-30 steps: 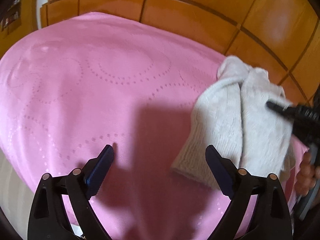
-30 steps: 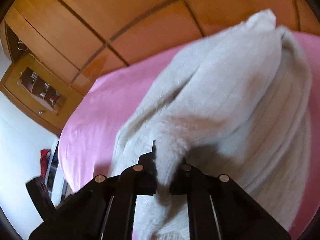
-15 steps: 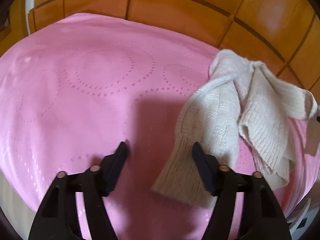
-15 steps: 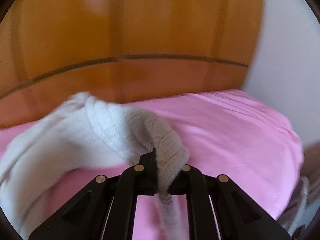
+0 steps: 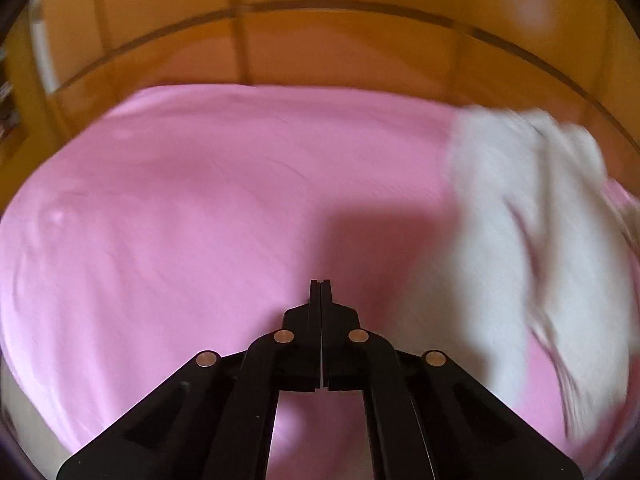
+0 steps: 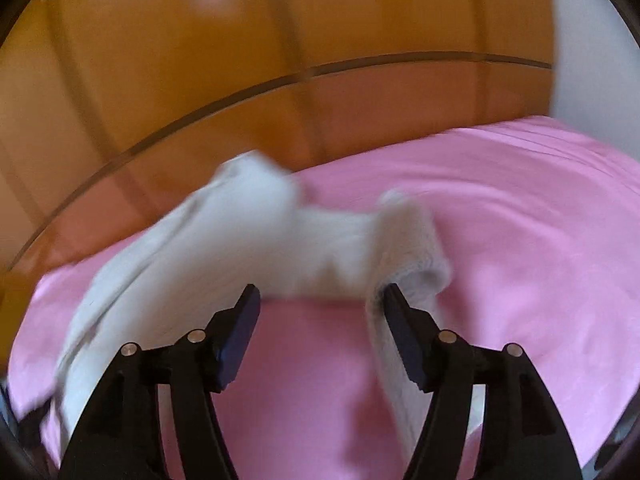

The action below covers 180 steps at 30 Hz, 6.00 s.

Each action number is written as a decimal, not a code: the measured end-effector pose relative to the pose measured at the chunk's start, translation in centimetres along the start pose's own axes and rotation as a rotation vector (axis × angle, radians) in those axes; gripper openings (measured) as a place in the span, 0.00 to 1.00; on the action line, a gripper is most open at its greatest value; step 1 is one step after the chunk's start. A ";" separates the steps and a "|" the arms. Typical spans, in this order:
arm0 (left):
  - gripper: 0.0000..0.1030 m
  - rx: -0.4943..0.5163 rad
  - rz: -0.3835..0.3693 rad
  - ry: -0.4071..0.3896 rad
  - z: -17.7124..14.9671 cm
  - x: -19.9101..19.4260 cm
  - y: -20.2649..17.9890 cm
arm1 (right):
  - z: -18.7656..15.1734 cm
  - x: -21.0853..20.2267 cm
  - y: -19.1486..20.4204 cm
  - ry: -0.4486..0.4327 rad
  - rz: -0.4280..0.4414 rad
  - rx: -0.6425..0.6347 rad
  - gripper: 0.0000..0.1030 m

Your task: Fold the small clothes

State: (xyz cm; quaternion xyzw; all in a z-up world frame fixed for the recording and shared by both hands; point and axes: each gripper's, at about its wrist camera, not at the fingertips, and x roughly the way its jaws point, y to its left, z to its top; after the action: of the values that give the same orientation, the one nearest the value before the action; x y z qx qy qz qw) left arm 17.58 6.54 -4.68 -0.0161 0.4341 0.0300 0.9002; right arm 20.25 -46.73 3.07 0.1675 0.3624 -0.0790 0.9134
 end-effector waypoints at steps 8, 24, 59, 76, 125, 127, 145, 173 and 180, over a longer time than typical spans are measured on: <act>0.06 -0.235 -0.017 -0.121 4.8 -3.3 7.6 | -5.2 0.0 7.1 0.174 0.404 0.067 0.58; 0.04 0.059 -0.131 -0.051 -1.7 -2.0 -2.2 | -10.5 6.5 15.5 0.343 0.552 0.144 0.34; 0.04 -0.172 -0.705 0.115 -0.9 -3.4 -6.5 | -5.1 1.1 7.7 0.167 0.452 0.097 0.07; 0.03 -0.233 -0.556 0.119 -8.0 -11.6 5.8 | -15.1 -8.2 -0.6 0.260 0.365 0.075 0.06; 0.02 -0.543 0.420 -0.034 7.5 0.7 31.4 | -19.9 4.6 21.0 0.146 0.239 -0.423 0.98; 0.02 -0.569 0.378 -0.009 6.8 1.1 31.4 | -20.0 4.7 21.2 0.149 0.224 -0.433 0.98; 0.46 -0.138 -0.610 0.146 -4.1 -5.2 6.6 | -15.7 -1.2 6.1 0.106 -0.006 -0.105 0.98; 0.53 -0.061 -0.437 0.048 -7.0 -9.1 -0.7 | -15.2 -5.1 1.1 0.055 -0.030 -0.072 0.49; 0.67 -0.025 -0.437 -0.041 -3.6 -8.0 -5.6 | -10.6 -0.3 0.1 0.000 -0.170 -0.122 0.55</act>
State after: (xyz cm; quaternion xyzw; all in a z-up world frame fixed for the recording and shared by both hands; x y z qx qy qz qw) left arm 10.20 0.43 -0.62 -0.1203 0.4016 -0.1600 0.8937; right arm 13.33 -42.77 -3.88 0.0801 0.3796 -0.1338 0.9119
